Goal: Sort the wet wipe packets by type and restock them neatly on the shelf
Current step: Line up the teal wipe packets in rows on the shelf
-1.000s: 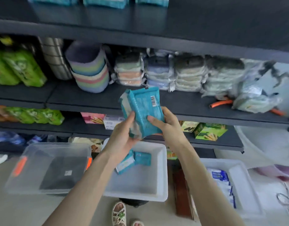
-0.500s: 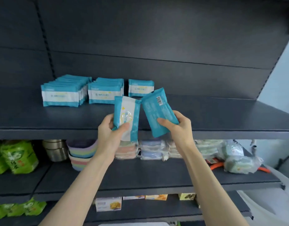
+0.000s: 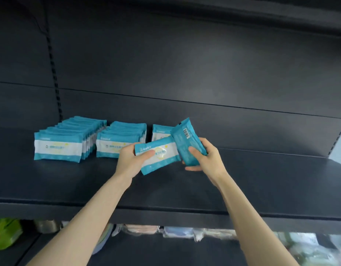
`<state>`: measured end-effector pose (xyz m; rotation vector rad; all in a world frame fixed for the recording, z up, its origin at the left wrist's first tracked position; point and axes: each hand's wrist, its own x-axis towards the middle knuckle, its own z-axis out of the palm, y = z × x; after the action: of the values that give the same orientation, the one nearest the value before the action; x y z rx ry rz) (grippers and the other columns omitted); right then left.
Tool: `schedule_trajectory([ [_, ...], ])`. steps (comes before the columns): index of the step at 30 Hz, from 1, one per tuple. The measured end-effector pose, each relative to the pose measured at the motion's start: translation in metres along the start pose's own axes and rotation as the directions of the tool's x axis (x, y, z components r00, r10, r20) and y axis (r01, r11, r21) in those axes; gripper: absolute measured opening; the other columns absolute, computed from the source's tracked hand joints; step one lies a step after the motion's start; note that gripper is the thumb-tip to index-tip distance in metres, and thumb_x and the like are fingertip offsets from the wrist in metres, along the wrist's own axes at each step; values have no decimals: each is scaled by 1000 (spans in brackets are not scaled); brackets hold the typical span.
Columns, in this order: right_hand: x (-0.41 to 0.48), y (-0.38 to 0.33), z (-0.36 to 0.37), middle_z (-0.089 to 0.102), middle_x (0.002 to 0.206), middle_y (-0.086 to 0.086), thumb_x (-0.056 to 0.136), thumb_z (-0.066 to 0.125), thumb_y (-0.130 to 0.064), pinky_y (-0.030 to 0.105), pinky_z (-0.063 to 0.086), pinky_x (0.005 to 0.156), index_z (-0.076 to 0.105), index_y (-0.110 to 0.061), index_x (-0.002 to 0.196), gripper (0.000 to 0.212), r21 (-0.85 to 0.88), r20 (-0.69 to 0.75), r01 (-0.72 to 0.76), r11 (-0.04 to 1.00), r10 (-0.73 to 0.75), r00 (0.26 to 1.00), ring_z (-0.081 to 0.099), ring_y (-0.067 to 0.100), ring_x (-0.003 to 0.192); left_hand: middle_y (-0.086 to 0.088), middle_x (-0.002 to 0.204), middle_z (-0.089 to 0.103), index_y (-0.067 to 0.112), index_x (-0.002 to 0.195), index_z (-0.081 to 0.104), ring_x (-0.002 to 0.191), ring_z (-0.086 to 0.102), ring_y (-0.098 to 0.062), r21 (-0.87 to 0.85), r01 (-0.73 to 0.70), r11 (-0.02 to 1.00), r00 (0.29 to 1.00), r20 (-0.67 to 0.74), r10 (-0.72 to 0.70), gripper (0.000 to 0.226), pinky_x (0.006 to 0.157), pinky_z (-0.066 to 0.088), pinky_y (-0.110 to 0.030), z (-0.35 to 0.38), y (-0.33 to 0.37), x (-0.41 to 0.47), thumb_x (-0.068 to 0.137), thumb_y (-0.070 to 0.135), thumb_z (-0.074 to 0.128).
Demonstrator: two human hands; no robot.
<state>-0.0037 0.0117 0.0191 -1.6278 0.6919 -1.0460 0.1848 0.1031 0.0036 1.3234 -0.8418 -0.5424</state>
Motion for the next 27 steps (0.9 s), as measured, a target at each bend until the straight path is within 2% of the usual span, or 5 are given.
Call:
schedule_trajectory([
  [4,39,5,-22,67,105,12,93,58,-10,32,58,59,60,-19,102,13,-26,-11,-14,1000,14,1000,70,30,80,1,93,67,20,89,65,93,64,-21,217,-61,974,996,80,45,14,78,50,-31,14,-3,40,85,7,68],
  [7,64,11,-34,68,103,10,93,59,-10,31,57,57,60,-17,105,14,-88,9,-43,995,44,999,71,29,76,4,112,60,15,110,64,106,54,-16,492,-177,852,984,117,137,25,87,43,-29,31,-5,68,86,12,68],
  [10,85,19,-41,67,106,10,92,60,-11,30,56,55,59,-18,103,13,-122,-7,-60,991,59,998,71,29,77,-3,121,59,15,113,61,107,52,-19,638,-227,736,973,115,201,26,85,39,-28,47,-9,90,88,14,66],
  [18,100,38,-40,64,111,5,90,64,-15,31,57,56,52,-14,95,12,-172,-50,-72,982,65,997,70,28,85,-8,112,60,12,107,56,92,57,-22,755,-249,606,966,148,212,22,78,46,-34,63,-21,123,87,12,66],
  [27,99,41,-42,63,105,-2,89,65,-14,36,60,62,55,-14,95,12,-176,-86,-50,983,35,996,68,20,89,-6,113,54,6,110,59,100,54,-24,809,-350,472,922,208,327,24,82,42,-34,67,-26,140,87,10,66],
])
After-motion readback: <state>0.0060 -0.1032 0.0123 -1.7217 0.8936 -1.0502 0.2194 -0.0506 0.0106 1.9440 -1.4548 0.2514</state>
